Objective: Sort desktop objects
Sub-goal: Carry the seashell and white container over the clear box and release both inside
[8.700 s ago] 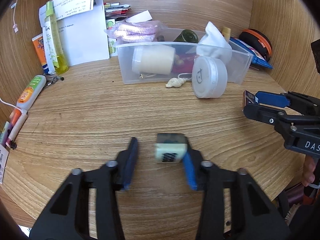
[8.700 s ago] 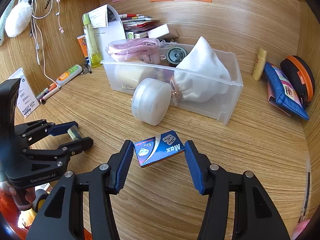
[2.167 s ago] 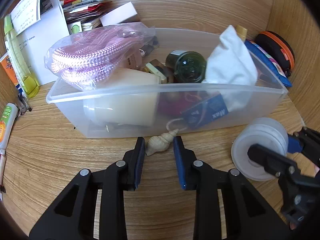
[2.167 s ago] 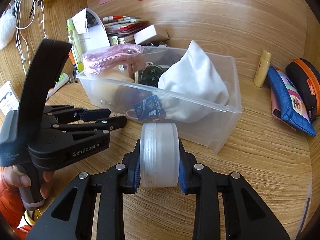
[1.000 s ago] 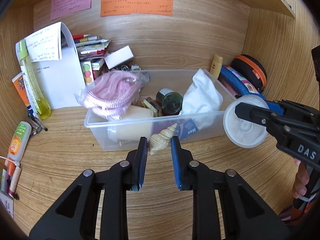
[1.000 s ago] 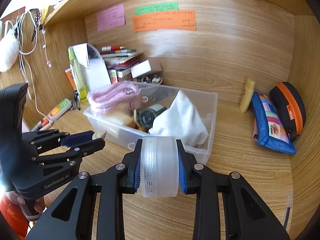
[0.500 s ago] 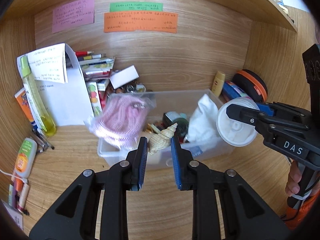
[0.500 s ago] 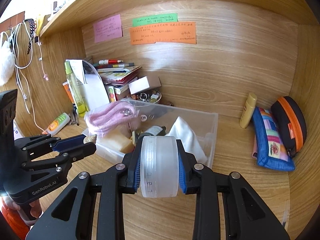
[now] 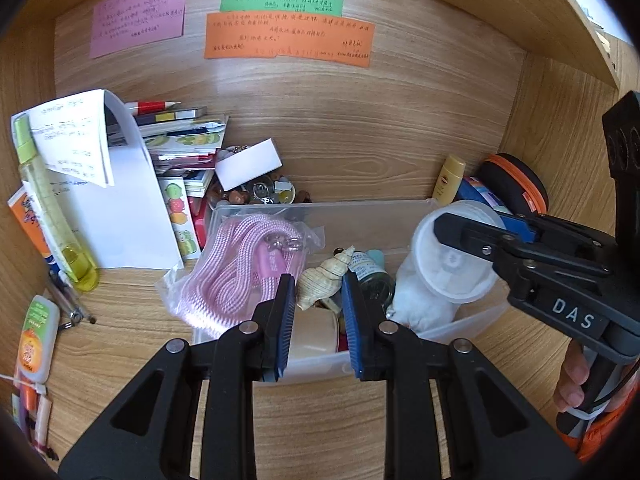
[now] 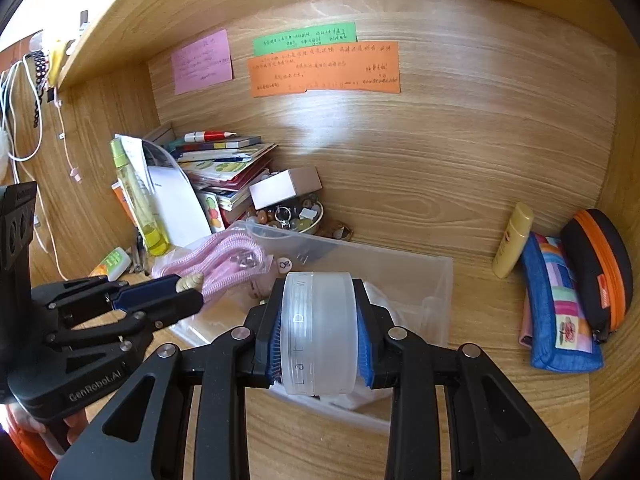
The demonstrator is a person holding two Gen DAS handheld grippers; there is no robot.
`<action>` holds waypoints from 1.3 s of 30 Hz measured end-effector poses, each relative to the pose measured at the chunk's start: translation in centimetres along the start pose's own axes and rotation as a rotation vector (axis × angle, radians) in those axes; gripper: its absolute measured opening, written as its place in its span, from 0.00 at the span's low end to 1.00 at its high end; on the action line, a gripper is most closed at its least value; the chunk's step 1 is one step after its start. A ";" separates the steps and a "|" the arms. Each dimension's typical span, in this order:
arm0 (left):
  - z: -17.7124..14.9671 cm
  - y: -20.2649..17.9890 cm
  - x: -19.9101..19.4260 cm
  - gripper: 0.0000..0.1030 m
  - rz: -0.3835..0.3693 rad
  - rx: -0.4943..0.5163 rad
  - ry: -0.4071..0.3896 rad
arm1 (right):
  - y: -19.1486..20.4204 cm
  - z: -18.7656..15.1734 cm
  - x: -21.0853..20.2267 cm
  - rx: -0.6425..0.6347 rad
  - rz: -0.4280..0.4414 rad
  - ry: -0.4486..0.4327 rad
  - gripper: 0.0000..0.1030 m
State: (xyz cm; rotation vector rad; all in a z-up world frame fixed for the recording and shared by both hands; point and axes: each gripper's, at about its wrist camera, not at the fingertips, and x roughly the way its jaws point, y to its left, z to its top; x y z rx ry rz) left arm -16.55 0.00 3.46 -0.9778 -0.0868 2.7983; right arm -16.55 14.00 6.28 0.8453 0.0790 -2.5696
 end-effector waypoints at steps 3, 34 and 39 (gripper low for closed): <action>0.3 -0.2 0.7 0.22 -0.003 0.012 0.007 | 0.0 0.4 0.9 0.002 0.006 0.008 0.26; 0.2 -2.5 5.0 0.29 0.022 0.127 0.078 | -0.3 0.0 6.0 -0.008 0.007 0.094 0.26; -0.2 -3.5 5.4 0.44 0.037 0.165 0.077 | -0.5 -0.1 5.9 0.001 0.014 0.096 0.26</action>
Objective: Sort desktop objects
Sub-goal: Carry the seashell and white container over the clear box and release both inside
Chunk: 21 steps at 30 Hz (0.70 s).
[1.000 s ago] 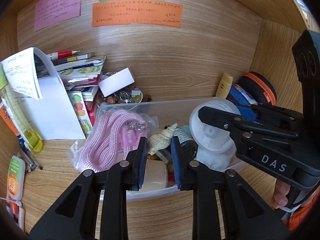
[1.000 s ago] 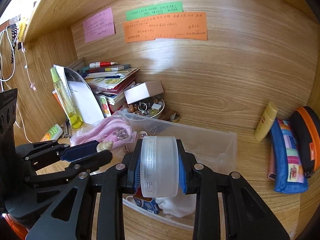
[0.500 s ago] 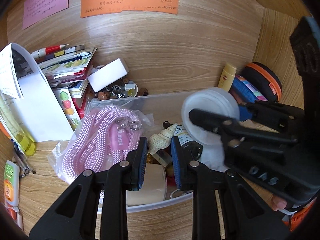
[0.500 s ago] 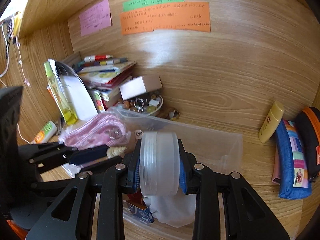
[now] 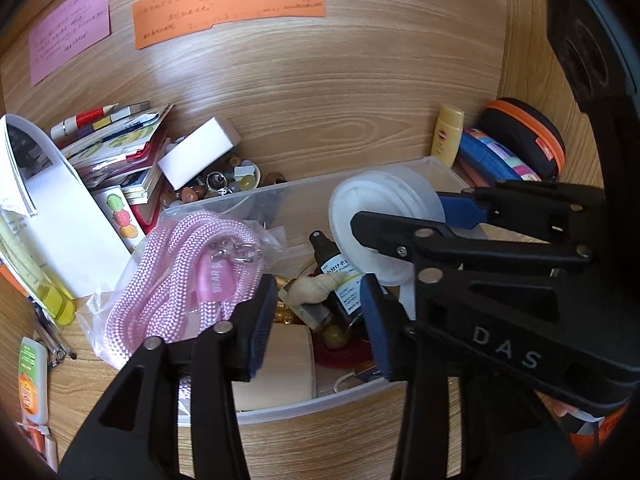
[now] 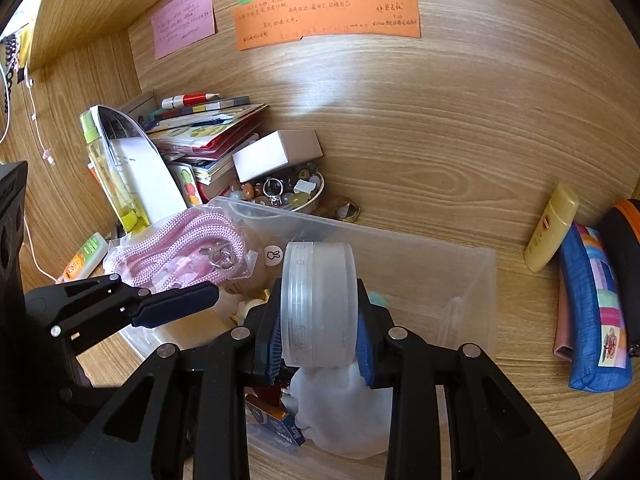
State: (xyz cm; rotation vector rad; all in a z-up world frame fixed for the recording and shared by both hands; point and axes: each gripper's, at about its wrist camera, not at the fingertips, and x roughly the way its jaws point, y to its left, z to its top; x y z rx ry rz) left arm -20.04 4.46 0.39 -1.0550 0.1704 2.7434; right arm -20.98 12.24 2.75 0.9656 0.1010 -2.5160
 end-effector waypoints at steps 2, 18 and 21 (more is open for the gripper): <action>0.0 -0.2 0.1 0.47 0.004 0.006 0.001 | 0.1 -0.1 0.0 -0.002 -0.002 0.000 0.26; 0.1 -0.2 -1.7 0.57 0.025 -0.013 -0.023 | -0.5 0.6 -2.7 0.027 -0.008 -0.069 0.50; 0.2 -0.3 -2.1 0.63 0.030 -0.016 -0.034 | -0.6 0.6 -3.0 0.034 -0.012 -0.071 0.50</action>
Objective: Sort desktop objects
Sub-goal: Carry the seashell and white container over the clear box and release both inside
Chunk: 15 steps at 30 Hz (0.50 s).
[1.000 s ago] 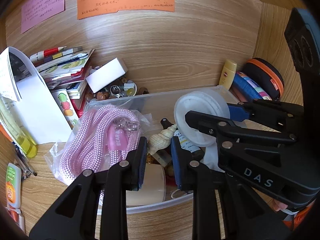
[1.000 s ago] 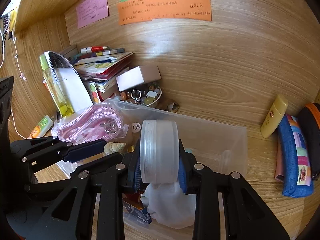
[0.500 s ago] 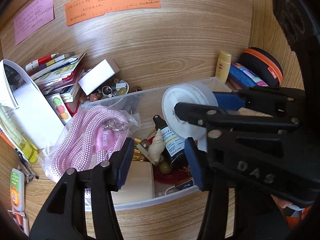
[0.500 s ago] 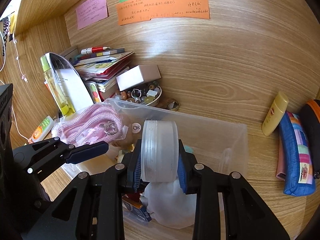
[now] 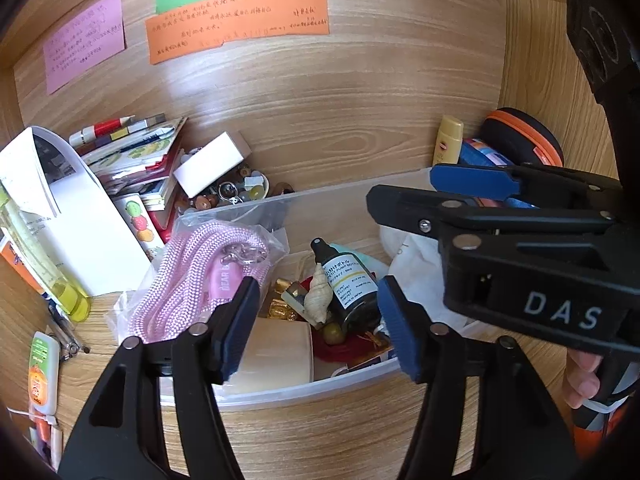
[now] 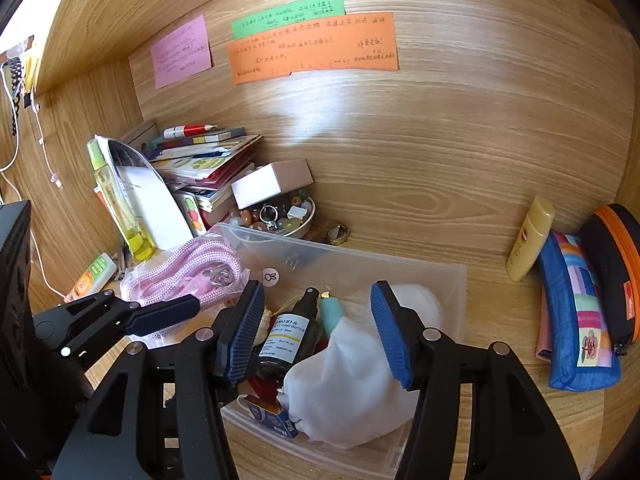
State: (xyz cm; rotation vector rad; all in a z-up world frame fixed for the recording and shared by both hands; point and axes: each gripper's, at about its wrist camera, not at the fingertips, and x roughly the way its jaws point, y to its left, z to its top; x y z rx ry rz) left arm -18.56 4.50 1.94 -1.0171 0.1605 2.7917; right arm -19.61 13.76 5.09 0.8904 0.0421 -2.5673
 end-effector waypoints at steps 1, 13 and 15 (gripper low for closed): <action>0.0 0.0 -0.2 0.65 0.001 0.000 -0.007 | 0.0 0.0 -0.2 0.003 -0.001 -0.003 0.50; 0.1 0.3 -3.5 0.79 0.032 -0.008 -0.079 | -0.9 0.4 -4.5 0.032 -0.083 -0.096 0.78; 0.0 0.6 -4.2 0.86 0.045 -0.016 -0.092 | -0.9 0.3 -5.3 0.030 -0.107 -0.111 0.80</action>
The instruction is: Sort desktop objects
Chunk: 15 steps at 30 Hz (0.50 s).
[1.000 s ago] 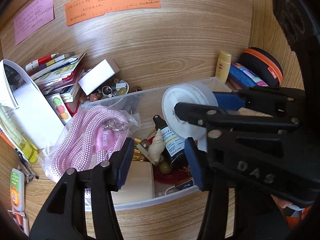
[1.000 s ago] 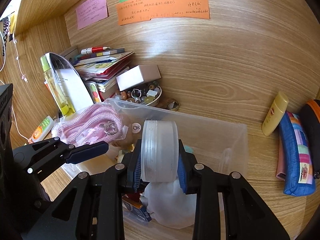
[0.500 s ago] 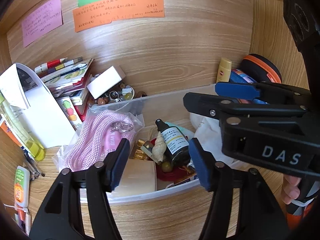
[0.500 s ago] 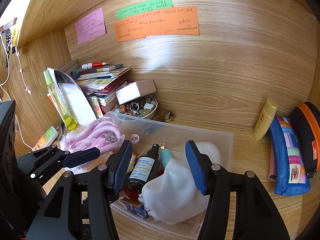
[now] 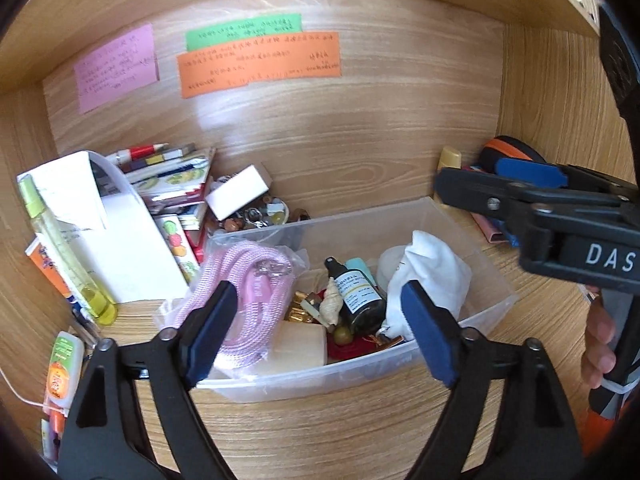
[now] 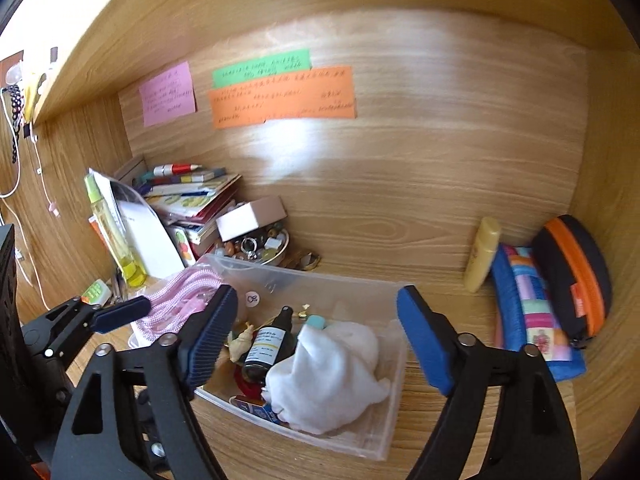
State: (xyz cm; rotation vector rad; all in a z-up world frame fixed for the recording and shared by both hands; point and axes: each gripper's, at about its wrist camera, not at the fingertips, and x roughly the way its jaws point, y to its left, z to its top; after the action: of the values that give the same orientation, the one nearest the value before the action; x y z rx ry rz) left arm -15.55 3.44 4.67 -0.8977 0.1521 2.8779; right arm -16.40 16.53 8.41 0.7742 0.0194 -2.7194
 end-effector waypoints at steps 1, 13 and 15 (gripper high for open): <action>0.0 0.1 -0.3 0.88 0.005 -0.005 -0.006 | 0.0 0.0 -0.3 -0.002 -0.009 -0.004 0.81; -1.3 2.5 -4.3 0.97 0.069 -0.089 -0.035 | 1.0 -1.9 -4.0 -0.044 -0.091 -0.040 1.00; -1.7 2.7 -5.1 0.97 0.084 -0.096 -0.040 | 1.4 -2.3 -4.8 -0.055 -0.090 -0.044 1.00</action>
State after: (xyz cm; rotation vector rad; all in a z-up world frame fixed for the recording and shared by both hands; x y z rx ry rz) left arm -10.85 0.14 6.39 -0.8688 0.0489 3.0018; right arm -10.93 16.85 9.04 0.7138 0.1215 -2.8068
